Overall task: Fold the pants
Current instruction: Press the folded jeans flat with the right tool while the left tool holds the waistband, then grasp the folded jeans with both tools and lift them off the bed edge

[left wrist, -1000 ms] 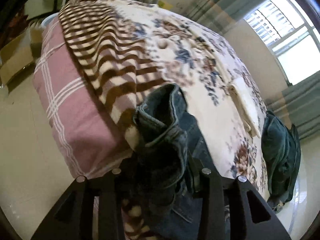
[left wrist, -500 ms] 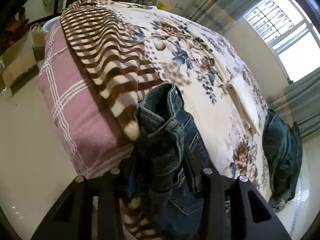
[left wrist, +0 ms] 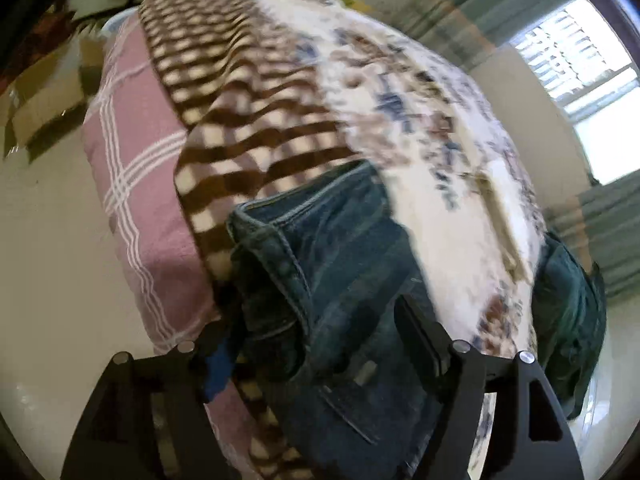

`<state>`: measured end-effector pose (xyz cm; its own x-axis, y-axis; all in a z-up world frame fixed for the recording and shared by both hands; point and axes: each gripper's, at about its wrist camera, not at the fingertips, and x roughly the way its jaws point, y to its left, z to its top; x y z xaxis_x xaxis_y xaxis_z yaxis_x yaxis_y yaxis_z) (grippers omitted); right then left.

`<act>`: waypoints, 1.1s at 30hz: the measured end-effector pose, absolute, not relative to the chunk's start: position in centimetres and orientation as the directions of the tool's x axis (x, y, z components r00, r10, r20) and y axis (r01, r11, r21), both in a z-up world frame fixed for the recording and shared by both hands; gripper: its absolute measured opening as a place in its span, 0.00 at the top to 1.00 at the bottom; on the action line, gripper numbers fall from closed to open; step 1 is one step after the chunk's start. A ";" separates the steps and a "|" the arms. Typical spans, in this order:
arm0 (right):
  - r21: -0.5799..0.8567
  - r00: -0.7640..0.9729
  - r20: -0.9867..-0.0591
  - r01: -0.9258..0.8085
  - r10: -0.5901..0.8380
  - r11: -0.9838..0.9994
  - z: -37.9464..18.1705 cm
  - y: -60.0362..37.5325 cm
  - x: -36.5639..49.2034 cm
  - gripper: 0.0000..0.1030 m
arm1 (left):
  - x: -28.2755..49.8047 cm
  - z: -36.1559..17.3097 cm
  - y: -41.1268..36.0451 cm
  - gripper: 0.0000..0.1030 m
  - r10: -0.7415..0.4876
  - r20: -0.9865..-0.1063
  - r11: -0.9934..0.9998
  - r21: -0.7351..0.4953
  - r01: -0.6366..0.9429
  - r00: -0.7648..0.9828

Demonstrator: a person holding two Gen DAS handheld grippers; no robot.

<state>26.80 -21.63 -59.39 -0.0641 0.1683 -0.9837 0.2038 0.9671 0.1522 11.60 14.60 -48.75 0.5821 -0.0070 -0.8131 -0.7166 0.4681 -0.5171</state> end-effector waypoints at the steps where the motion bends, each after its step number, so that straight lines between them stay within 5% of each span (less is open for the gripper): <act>1: 0.153 -0.064 -0.983 0.203 0.169 0.967 -59.3 -21.6 26.8 0.46 | 11.7 -49.6 15.0 0.30 -0.020 -0.814 0.443 -0.528 -0.724 0.581; 5: 0.159 -0.062 -0.983 0.201 0.175 0.967 -59.3 -22.0 26.9 0.46 | 12.1 -52.6 17.0 0.33 -0.055 -0.808 0.362 -0.564 -0.742 0.587; 6: 0.160 -0.061 -0.983 0.200 0.175 0.967 -59.3 -22.2 26.9 0.46 | 12.2 -52.5 17.2 0.38 -0.045 -0.796 0.361 -0.576 -0.733 0.603; 8: 0.161 -0.054 -0.983 0.200 0.175 0.966 -59.2 -22.6 27.0 0.46 | 12.4 -51.5 16.9 0.65 -0.018 -0.780 0.401 -0.579 -0.710 0.625; 11: 0.162 -0.042 -0.984 0.217 0.175 0.963 -59.1 -23.3 27.0 0.46 | 12.7 -48.5 14.9 0.73 0.024 -0.746 0.539 -0.551 -0.637 0.665; 13: 0.172 -0.030 -0.983 0.231 0.183 0.958 -58.9 -23.9 26.9 0.46 | 12.5 -46.3 13.6 0.75 0.016 -0.716 0.587 -0.558 -0.586 0.698; 17: 0.207 0.010 -0.977 0.239 0.211 0.949 -57.9 -25.7 26.7 0.02 | 12.0 -41.5 11.0 0.79 -0.007 -0.658 0.666 -0.565 -0.487 0.753; 27: 0.223 0.137 -0.972 0.321 0.188 0.920 -53.6 -35.1 24.1 0.02 | 13.2 -30.8 -5.9 0.80 -0.268 -0.547 0.864 -0.501 -0.054 0.793; 33: 0.189 0.139 -0.980 0.397 0.145 0.898 -52.9 -44.1 20.1 0.02 | 14.0 -34.2 -21.1 0.79 -0.445 -0.680 0.892 -0.392 0.224 0.583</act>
